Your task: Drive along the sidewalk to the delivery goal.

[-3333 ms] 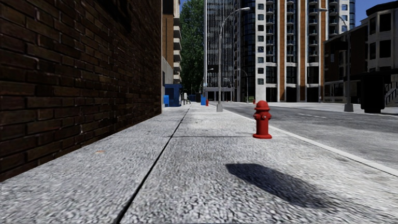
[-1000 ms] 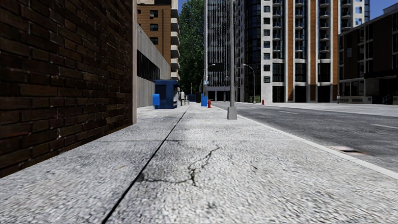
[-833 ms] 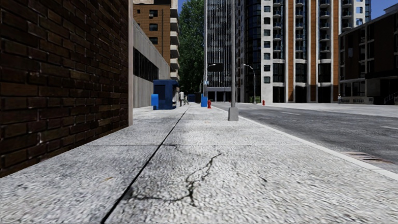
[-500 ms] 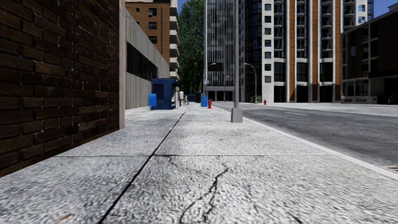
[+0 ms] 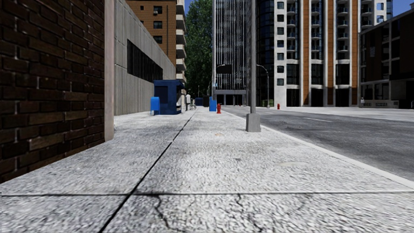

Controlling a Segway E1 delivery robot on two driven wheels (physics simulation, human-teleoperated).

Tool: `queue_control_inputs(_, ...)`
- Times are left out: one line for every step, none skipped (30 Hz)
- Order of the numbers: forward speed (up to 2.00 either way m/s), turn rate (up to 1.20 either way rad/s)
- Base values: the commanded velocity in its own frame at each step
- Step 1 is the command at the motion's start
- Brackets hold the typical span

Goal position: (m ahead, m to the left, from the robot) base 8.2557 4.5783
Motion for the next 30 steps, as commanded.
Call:
queue_control_inputs(2.0,0.0)
queue_control_inputs(2.0,0.0)
queue_control_inputs(2.0,0.0)
queue_control_inputs(2.0,0.0)
queue_control_inputs(2.0,0.0)
queue_control_inputs(2.0,0.0)
queue_control_inputs(2.0,0.0)
queue_control_inputs(2.0,0.0)
queue_control_inputs(2.0,0.0)
queue_control_inputs(2.0,0.0)
queue_control_inputs(2.0,0.0)
queue_control_inputs(2.0,0.0)
queue_control_inputs(2.0,0.0)
queue_control_inputs(2.0,0.0)
queue_control_inputs(2.0,0.0)
queue_control_inputs(2.0,0.0)
queue_control_inputs(2.0,0.0)
queue_control_inputs(2.0,0.0)
queue_control_inputs(2.0,0.0)
queue_control_inputs(2.0,0.0)
queue_control_inputs(2.0,0.0)
queue_control_inputs(2.0,0.0)
queue_control_inputs(2.0,0.0)
queue_control_inputs(2.0,0.0)
queue_control_inputs(2.0,0.0)
queue_control_inputs(2.0,0.0)
queue_control_inputs(2.0,0.0)
queue_control_inputs(2.0,0.0)
queue_control_inputs(2.0,0.01)
queue_control_inputs(2.0,0.11)
